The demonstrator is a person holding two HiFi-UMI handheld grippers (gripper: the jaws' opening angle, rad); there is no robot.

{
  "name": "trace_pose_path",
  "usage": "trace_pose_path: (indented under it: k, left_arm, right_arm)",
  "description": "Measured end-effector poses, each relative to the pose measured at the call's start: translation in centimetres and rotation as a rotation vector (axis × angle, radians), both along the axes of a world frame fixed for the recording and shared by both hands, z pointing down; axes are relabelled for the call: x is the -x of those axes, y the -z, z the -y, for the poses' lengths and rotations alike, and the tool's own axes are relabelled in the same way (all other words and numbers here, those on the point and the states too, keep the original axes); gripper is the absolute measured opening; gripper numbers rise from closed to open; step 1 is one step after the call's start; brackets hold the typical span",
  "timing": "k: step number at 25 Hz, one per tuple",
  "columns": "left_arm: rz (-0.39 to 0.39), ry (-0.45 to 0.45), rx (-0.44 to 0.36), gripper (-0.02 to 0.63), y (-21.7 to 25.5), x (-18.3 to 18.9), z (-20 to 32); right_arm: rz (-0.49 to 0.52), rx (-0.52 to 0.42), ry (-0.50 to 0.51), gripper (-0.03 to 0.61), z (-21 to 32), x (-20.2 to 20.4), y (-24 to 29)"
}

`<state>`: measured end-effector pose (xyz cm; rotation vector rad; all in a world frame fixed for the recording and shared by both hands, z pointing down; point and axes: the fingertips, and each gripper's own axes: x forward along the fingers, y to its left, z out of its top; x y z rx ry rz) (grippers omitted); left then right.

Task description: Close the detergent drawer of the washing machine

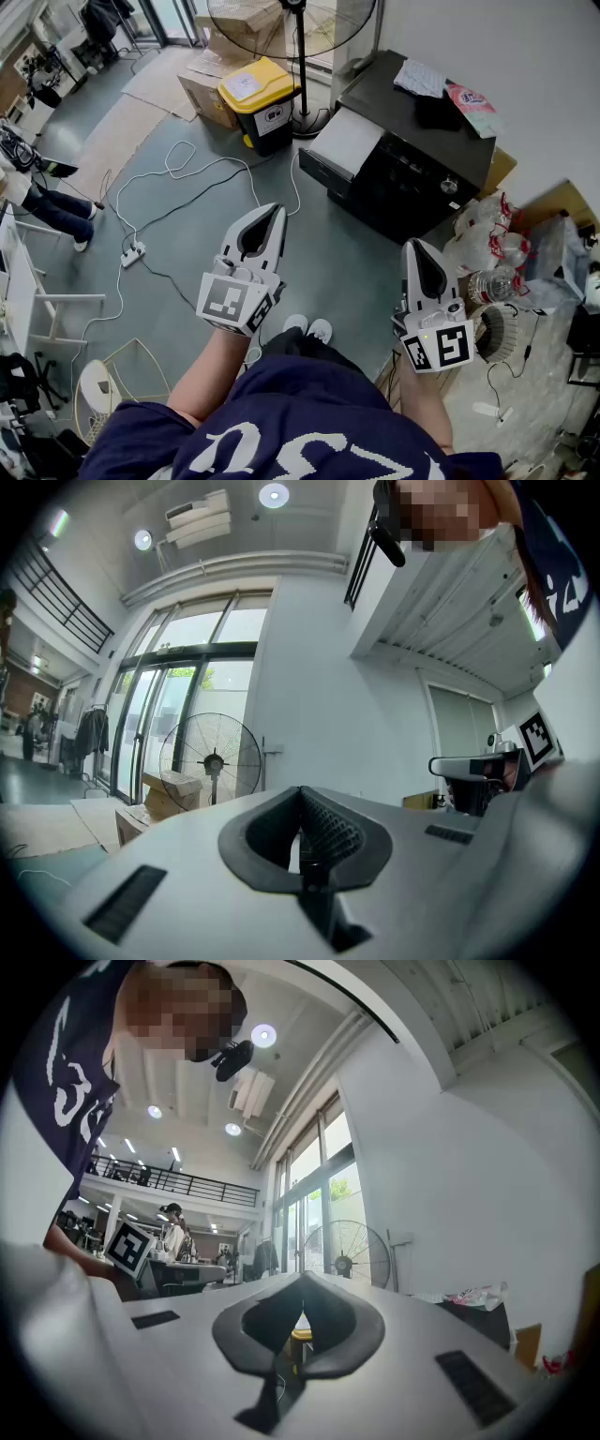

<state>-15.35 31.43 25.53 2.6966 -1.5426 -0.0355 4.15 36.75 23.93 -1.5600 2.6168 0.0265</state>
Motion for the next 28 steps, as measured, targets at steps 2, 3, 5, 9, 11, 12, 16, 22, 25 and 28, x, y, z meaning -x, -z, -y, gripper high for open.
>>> trace_pose_path:
  k: [2, 3, 5, 9, 11, 12, 16, 22, 25, 28]
  left_arm:
    - [-0.001, 0.001, -0.005, 0.018, 0.1, -0.1, 0.2]
    - [-0.001, 0.002, -0.008, 0.018, 0.1, -0.2, 0.3]
    - [-0.002, 0.004, -0.012, 0.018, 0.2, -0.5, 0.5]
    - [-0.006, 0.008, -0.014, 0.018, 0.4, -1.0, 1.1]
    - [-0.007, 0.009, -0.016, 0.018, 0.6, -1.1, 1.5]
    - [-0.007, 0.009, -0.017, 0.018, 0.6, -1.2, 1.8]
    - [-0.008, 0.01, -0.018, 0.018, 0.4, -1.1, 3.3]
    - [-0.022, -0.002, -0.014, 0.018, -0.5, -1.1, 7.5]
    - [-0.027, -0.011, -0.009, 0.018, -0.7, -1.3, 10.9]
    - [-0.025, -0.019, -0.012, 0.018, -0.9, -1.2, 14.9]
  right_arm:
    - [0.01, -0.004, 0.004, 0.014, 0.2, 0.2, 0.2]
    - [0.017, -0.009, 0.006, 0.015, 0.2, 0.2, 0.3]
    - [0.034, -0.02, 0.01, 0.015, 0.3, 0.2, 0.6]
    - [0.056, -0.029, 0.009, 0.015, 0.7, 0.0, 0.9]
    - [0.063, -0.028, 0.009, 0.015, 1.2, 0.0, 1.0]
    - [0.066, -0.029, 0.011, 0.015, 1.4, 0.1, 1.1]
    - [0.072, -0.035, 0.02, 0.015, 2.6, 0.5, 1.0]
    - [0.088, -0.036, 0.029, 0.015, 5.9, 0.6, 0.4]
    - [0.094, -0.021, 0.037, 0.015, 9.2, 0.9, -0.2]
    - [0.094, -0.009, 0.051, 0.015, 13.3, 1.3, -0.6]
